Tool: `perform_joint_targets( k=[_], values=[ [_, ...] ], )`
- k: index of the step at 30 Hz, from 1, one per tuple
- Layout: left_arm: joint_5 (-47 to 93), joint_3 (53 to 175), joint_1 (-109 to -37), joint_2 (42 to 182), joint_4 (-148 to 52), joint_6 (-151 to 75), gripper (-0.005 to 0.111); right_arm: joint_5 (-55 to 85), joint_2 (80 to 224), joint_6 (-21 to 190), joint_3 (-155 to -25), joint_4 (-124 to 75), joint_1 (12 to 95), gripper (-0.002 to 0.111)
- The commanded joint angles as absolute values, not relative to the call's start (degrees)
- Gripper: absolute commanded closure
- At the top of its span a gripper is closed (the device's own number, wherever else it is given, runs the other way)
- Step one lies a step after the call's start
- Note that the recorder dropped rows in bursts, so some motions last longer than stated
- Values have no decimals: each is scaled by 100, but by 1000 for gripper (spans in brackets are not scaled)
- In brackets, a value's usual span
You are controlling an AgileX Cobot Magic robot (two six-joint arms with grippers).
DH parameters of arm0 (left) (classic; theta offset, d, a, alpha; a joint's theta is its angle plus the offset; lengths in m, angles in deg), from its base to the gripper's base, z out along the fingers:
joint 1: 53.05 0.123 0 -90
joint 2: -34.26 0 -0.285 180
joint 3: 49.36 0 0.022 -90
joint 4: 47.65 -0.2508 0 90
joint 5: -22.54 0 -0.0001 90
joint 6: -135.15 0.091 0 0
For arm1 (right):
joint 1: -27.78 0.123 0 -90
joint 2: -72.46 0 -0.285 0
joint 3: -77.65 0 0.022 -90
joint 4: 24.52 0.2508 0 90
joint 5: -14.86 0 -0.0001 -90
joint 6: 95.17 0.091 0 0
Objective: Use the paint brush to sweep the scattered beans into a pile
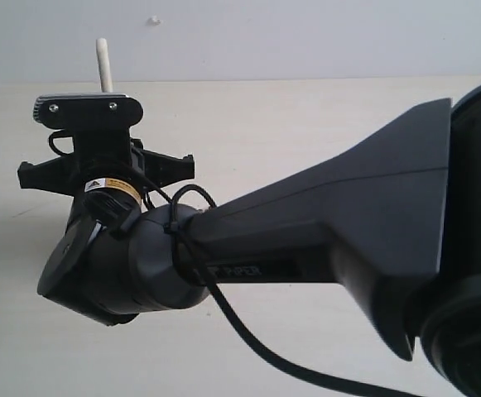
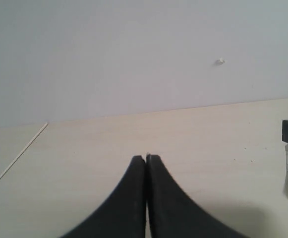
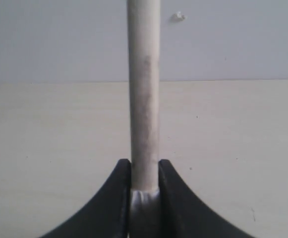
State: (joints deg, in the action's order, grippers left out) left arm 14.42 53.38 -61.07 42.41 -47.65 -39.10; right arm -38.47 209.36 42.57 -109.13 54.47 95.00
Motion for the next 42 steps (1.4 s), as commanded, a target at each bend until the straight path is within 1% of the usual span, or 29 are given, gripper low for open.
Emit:
perform_joint_targets(
  k=[1,6,17,26,34,42],
  values=[
    [1450,5342,-6102,4205,-4728,-3912,107,-3992,20912,4283,-10950,5504,9508,108],
    [1450,5342,-6102,4205,-4728,-3912,107,-3968,21085,4299,-10950,5504,9497,108],
    [1450,5342,-6102,4205,-4728,-3912,107,-4544,21427,4311,-10950,5544,9497,108],
    [1450,5342,-6102,4205,-4728,-3912,107,-5494,21427,4102,-10950,6007,9497,108],
    [1450,5342,-6102,4205,-4728,-3912,107,-5510,21360,4155,-10950,6057,9497,108],
    [1450,5342,-6102,4205,-4728,-3912,107,-5209,21137,4792,-10950,5239,9510,108]
  ],
)
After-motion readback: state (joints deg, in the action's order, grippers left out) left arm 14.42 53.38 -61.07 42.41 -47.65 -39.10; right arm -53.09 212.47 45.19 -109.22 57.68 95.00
